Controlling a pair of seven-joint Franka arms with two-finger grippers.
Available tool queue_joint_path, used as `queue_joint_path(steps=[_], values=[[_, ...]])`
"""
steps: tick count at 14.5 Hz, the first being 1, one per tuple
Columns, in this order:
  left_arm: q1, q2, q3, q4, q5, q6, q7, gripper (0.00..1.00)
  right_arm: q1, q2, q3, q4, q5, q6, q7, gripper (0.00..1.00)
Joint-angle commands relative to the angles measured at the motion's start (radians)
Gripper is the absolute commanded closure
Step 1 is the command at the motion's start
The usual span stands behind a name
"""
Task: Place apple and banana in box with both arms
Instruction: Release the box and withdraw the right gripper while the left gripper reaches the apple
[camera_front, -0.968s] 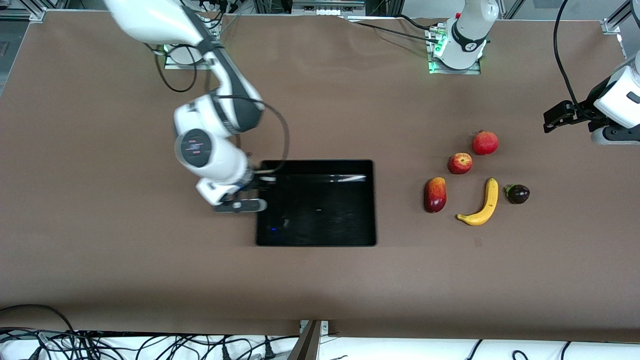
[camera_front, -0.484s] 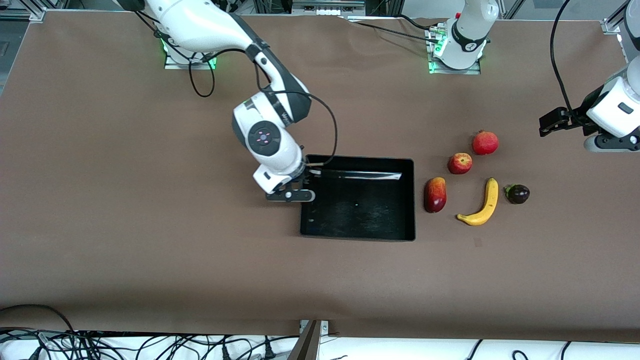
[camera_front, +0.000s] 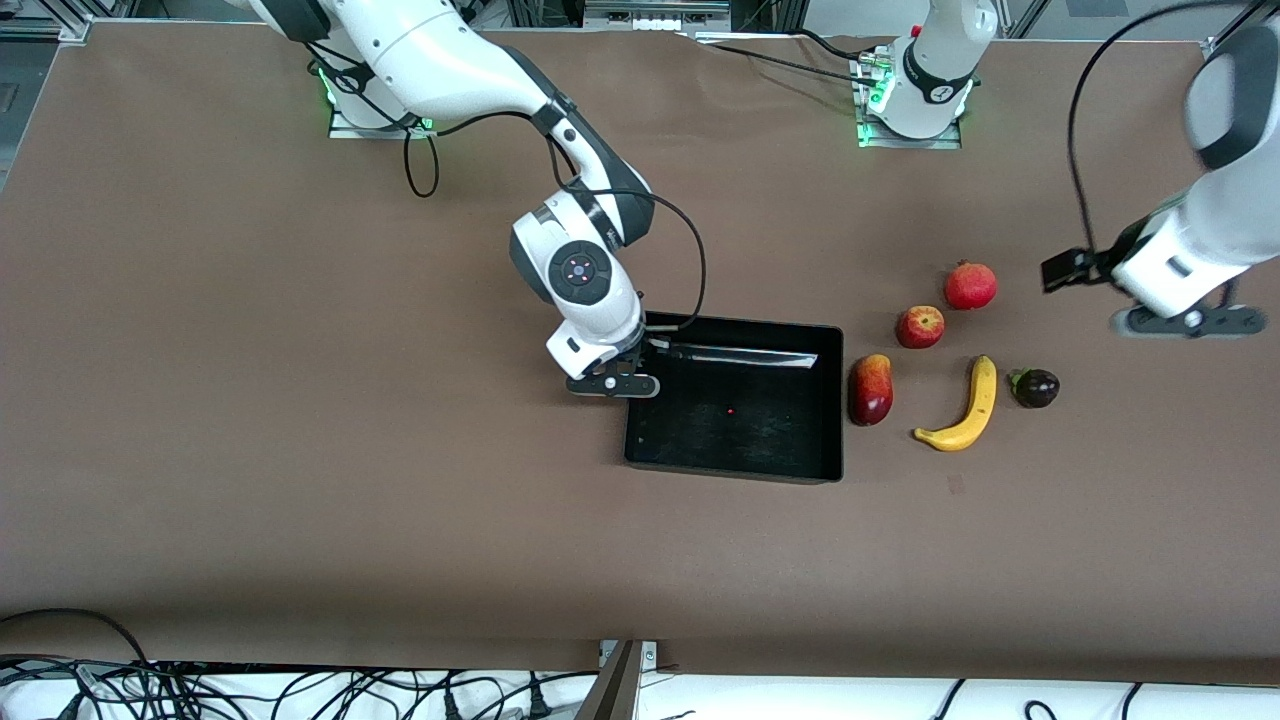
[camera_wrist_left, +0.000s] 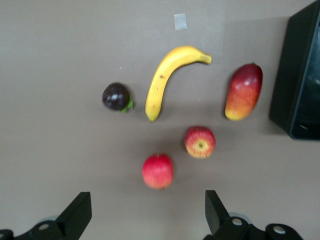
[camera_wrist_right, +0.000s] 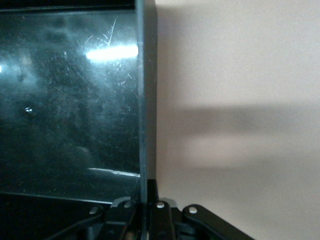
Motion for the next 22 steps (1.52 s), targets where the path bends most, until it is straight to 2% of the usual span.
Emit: queue_joint_path(steps=[1, 2, 4, 5, 8, 10, 12, 14, 16, 17, 18, 19, 20, 22], values=[[-0.012, -0.022, -0.009, -0.185, -0.015, 0.198, -0.044, 0.00, 0.015, 0.028, -0.014, 0.042, -0.011, 0.015, 0.021, 0.41], [-0.012, -0.016, -0.034, -0.234, -0.013, 0.267, -0.083, 0.00, 0.015, 0.022, -0.018, 0.043, -0.011, 0.009, 0.019, 0.00], [-0.012, -0.005, -0.060, -0.325, -0.012, 0.399, -0.168, 0.00, 0.008, -0.015, -0.051, 0.043, -0.009, -0.037, 0.005, 0.00], [-0.012, 0.004, -0.075, -0.344, -0.010, 0.426, -0.176, 0.00, 0.000, -0.039, -0.058, 0.043, -0.009, -0.072, -0.001, 0.00], [0.000, 0.062, -0.083, -0.435, -0.010, 0.579, -0.170, 0.00, -0.055, -0.186, -0.112, 0.042, -0.009, -0.201, -0.040, 0.00], [-0.006, 0.110, -0.083, -0.492, -0.010, 0.728, -0.182, 0.00, -0.083, -0.283, -0.184, 0.025, 0.000, -0.325, -0.143, 0.00], [-0.010, 0.147, -0.083, -0.497, -0.010, 0.777, -0.187, 0.00, -0.100, -0.381, -0.248, 0.011, 0.029, -0.483, -0.252, 0.00], [-0.010, 0.157, -0.085, -0.508, -0.010, 0.784, -0.190, 0.00, -0.101, -0.528, -0.322, -0.094, 0.043, -0.561, -0.352, 0.00], [-0.012, 0.180, -0.088, -0.522, -0.010, 0.805, -0.191, 0.00, -0.115, -0.695, -0.374, -0.269, 0.037, -0.563, -0.477, 0.00], [-0.016, 0.194, -0.089, -0.542, -0.010, 0.837, -0.191, 0.00, -0.162, -0.766, -0.368, -0.337, 0.029, -0.568, -0.507, 0.00], [-0.016, 0.208, -0.089, -0.551, -0.010, 0.862, -0.191, 0.00, -0.220, -0.818, -0.326, -0.383, 0.021, -0.571, -0.522, 0.00], [-0.018, 0.208, -0.091, -0.554, -0.010, 0.863, -0.193, 0.10, -0.265, -0.861, -0.280, -0.415, -0.011, -0.571, -0.525, 0.00], [-0.019, 0.207, -0.094, -0.557, -0.010, 0.863, -0.196, 0.50, -0.308, -0.898, -0.241, -0.443, -0.058, -0.574, -0.522, 0.00], [-0.019, 0.203, -0.095, -0.556, -0.010, 0.862, -0.205, 0.81, -0.389, -0.946, -0.177, -0.484, -0.091, -0.576, -0.525, 0.00]])
